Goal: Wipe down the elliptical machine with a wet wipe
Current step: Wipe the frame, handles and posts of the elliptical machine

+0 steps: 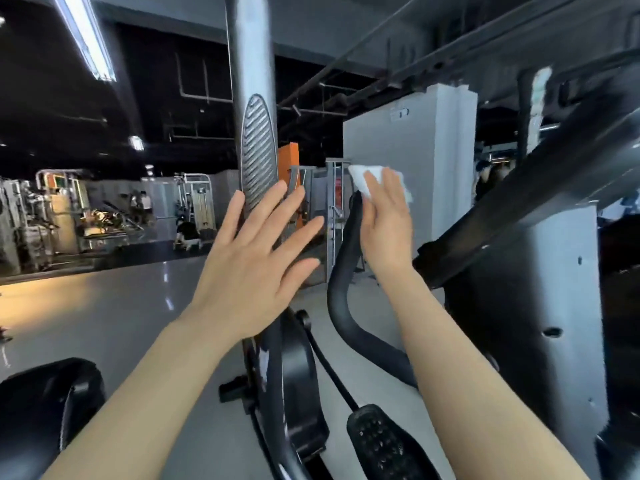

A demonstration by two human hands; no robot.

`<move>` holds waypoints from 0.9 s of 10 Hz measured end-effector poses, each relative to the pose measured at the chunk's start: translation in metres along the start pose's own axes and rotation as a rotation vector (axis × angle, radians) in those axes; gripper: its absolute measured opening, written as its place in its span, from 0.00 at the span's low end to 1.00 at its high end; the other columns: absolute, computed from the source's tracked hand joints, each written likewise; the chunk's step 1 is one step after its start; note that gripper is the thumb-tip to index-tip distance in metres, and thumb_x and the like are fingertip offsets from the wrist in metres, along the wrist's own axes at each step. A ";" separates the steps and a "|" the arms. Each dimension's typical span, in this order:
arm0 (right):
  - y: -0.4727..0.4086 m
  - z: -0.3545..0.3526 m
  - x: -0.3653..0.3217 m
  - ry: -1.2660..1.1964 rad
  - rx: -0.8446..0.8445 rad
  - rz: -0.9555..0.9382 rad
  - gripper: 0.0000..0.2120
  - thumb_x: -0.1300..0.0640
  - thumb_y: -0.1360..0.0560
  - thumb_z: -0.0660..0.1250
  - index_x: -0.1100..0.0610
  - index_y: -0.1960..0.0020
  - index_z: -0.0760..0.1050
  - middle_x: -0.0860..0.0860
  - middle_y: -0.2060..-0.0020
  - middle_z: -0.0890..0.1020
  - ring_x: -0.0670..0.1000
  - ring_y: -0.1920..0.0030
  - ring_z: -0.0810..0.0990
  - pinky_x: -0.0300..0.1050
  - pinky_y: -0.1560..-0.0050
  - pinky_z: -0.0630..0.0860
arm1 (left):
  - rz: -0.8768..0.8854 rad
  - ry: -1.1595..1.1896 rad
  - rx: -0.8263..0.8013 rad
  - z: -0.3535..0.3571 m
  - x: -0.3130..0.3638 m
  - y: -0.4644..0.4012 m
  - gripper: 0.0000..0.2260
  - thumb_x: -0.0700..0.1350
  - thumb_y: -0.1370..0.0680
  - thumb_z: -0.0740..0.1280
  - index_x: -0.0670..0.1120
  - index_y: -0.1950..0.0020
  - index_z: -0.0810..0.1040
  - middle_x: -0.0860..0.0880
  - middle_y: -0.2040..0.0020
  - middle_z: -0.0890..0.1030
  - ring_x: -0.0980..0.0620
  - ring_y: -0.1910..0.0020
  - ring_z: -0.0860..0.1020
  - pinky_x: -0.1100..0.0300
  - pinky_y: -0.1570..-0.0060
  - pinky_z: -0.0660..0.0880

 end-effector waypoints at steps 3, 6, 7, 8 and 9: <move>0.102 0.047 0.022 -0.076 -0.125 0.101 0.24 0.55 0.21 0.53 0.53 0.24 0.61 0.49 0.24 0.60 0.44 0.27 0.57 0.39 0.29 0.54 | 0.015 0.046 0.074 0.018 -0.006 -0.005 0.24 0.58 0.17 0.49 0.50 0.26 0.70 0.46 0.23 0.64 0.44 0.21 0.51 0.42 0.24 0.40; 0.040 -0.010 0.003 -0.143 0.082 0.069 0.20 0.62 0.18 0.56 0.59 0.27 0.66 0.43 0.30 0.67 0.42 0.31 0.64 0.24 0.35 0.56 | 0.000 0.025 0.070 0.022 -0.004 -0.004 0.23 0.57 0.17 0.50 0.48 0.27 0.70 0.44 0.24 0.65 0.42 0.22 0.52 0.41 0.24 0.41; 0.007 0.000 0.013 -0.061 0.081 0.036 0.23 0.67 0.18 0.55 0.57 0.24 0.61 0.52 0.24 0.60 0.49 0.24 0.57 0.23 0.36 0.50 | 0.012 0.008 0.065 0.024 -0.005 -0.004 0.24 0.57 0.16 0.49 0.48 0.27 0.71 0.44 0.24 0.66 0.41 0.22 0.52 0.40 0.24 0.41; 0.028 0.027 0.017 -0.180 0.084 0.183 0.25 0.67 0.19 0.56 0.57 0.23 0.57 0.53 0.24 0.61 0.49 0.25 0.60 0.26 0.30 0.50 | 0.001 0.002 0.066 0.027 -0.005 -0.004 0.25 0.58 0.16 0.47 0.48 0.27 0.71 0.44 0.25 0.67 0.41 0.22 0.53 0.40 0.25 0.42; 0.067 0.047 0.013 -0.174 0.138 0.162 0.27 0.68 0.20 0.59 0.55 0.25 0.57 0.55 0.25 0.63 0.52 0.26 0.62 0.27 0.29 0.51 | -0.001 0.002 0.071 0.031 -0.006 -0.004 0.25 0.58 0.16 0.46 0.48 0.27 0.71 0.44 0.25 0.67 0.41 0.22 0.53 0.40 0.25 0.42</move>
Point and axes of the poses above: each hand's wrist, its own y-axis away from the middle knuckle, its own z-axis out of the palm, x = y × z, the point moved 3 cm from there along -y, towards the middle knuckle
